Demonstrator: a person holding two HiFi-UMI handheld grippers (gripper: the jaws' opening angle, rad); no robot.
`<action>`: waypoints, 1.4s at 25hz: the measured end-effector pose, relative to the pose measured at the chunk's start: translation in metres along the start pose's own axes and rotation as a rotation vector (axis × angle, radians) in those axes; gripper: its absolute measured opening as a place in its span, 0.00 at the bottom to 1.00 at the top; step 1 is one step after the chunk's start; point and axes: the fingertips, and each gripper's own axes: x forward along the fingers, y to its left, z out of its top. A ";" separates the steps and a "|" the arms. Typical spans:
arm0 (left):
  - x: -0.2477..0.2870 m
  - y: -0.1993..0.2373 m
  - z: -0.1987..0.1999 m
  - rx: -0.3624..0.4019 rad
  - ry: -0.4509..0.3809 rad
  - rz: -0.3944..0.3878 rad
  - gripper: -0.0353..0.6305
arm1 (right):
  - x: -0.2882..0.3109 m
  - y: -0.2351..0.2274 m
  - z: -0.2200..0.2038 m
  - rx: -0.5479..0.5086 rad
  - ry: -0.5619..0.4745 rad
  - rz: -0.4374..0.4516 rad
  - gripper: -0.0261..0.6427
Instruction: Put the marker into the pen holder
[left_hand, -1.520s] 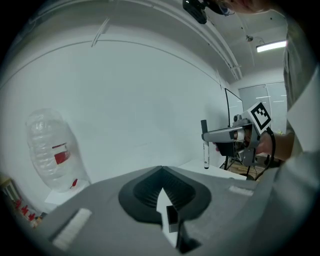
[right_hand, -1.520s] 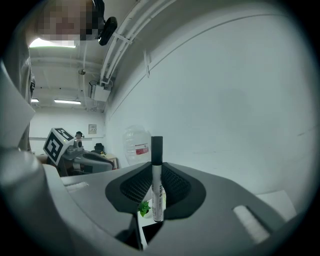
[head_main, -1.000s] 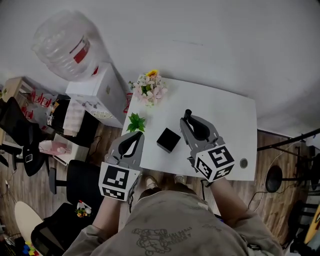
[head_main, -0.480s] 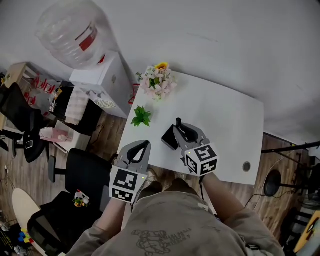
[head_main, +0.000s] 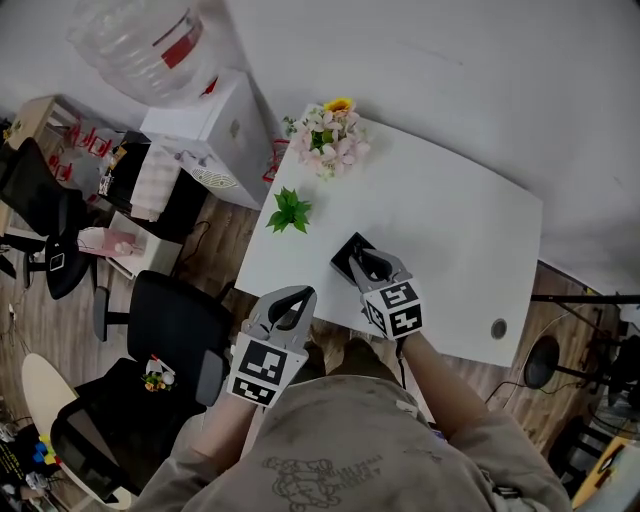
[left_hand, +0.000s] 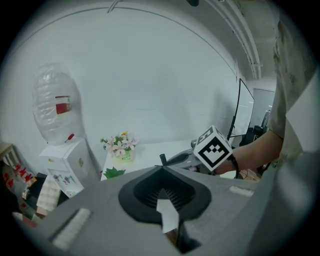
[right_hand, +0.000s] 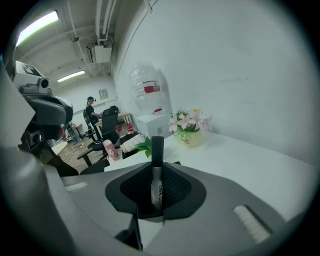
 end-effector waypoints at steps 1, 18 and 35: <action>0.001 -0.002 -0.003 -0.007 0.005 -0.006 0.05 | 0.002 -0.001 -0.005 -0.003 0.022 -0.005 0.18; -0.011 0.014 0.005 -0.020 -0.008 0.065 0.05 | -0.011 -0.002 0.012 -0.070 0.096 0.016 0.20; -0.081 0.044 0.132 0.154 -0.254 0.230 0.05 | -0.155 0.010 0.199 -0.191 -0.381 -0.009 0.08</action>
